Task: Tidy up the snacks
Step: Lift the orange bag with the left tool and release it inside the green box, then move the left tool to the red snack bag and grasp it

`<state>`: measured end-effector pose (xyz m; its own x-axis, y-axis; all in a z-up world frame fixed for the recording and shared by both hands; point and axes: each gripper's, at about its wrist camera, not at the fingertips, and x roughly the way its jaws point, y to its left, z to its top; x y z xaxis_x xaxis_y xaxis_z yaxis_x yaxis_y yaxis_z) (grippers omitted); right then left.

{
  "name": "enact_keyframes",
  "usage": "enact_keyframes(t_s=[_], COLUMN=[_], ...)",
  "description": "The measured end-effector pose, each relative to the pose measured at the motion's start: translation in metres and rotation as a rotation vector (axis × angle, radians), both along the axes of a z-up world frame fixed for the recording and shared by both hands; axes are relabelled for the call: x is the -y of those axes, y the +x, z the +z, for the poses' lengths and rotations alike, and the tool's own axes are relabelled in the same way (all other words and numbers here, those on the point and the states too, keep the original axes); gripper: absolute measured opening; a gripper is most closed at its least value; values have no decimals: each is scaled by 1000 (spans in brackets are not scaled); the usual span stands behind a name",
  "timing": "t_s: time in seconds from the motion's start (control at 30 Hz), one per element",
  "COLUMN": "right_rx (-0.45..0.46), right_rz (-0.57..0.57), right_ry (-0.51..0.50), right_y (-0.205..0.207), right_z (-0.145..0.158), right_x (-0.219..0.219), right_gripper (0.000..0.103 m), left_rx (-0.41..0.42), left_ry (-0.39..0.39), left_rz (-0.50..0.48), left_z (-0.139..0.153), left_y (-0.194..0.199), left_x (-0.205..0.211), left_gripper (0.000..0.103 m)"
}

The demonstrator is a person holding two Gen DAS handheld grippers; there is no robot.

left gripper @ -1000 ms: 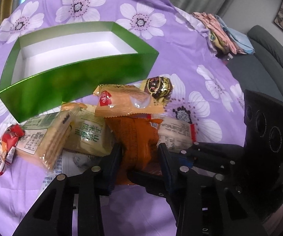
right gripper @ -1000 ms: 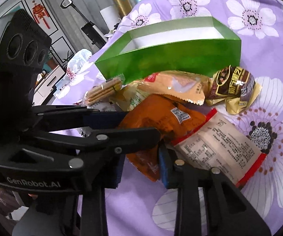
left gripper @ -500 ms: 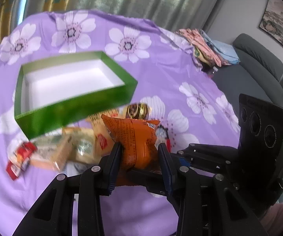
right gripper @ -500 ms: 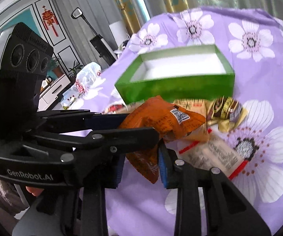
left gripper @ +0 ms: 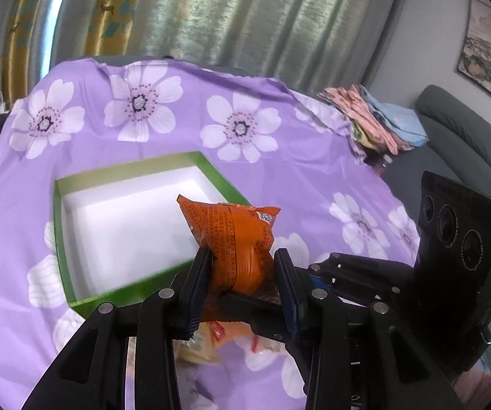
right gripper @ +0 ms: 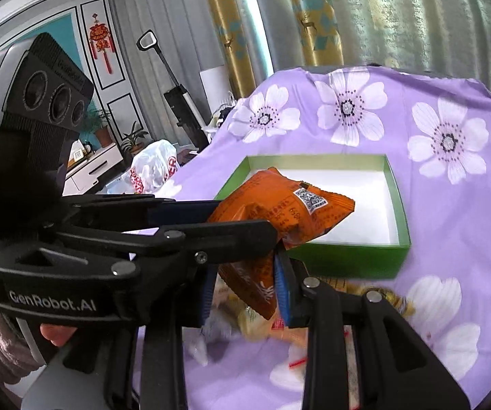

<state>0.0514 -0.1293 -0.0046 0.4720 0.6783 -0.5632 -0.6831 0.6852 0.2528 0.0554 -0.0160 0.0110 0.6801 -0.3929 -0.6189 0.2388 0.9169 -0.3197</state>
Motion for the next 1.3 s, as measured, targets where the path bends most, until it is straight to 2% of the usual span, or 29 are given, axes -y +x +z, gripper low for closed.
enact_keyframes(t_s=[0.37, 0.63, 0.7, 0.77, 0.8, 0.93, 1.13, 1.3], right_rx=[-33, -59, -58, -59, -62, -66, -64, -74], right_rz=[23, 7, -8, -24, -28, -56, -75, -73], right_ry=[-22, -63, -75, -76, -73, -59, -52, -34], right_y=[44, 59, 61, 60, 60, 55, 30, 11], right_z=[-18, -33, -35, -35, -35, -32, -25, -23], right_x=[-30, -42, -43, -39, -37, -23, -2, 8], right_gripper=[31, 37, 42, 49, 49, 51, 55, 58], left_rx=[-66, -109, -120, -119, -111, -100, -69, -81], left_ry=[-23, -26, -18, -18, -29, -43, -57, -68], left_rz=[65, 115, 132, 144, 148, 178, 225, 293], left_z=[-25, -41, -42, -42, -40, -30, -16, -25], left_y=[40, 59, 61, 59, 56, 45, 6, -27], left_x=[-24, -30, -31, -34, -37, -49, -78, -109], left_gripper=[39, 39, 45, 75, 78, 79, 81, 81])
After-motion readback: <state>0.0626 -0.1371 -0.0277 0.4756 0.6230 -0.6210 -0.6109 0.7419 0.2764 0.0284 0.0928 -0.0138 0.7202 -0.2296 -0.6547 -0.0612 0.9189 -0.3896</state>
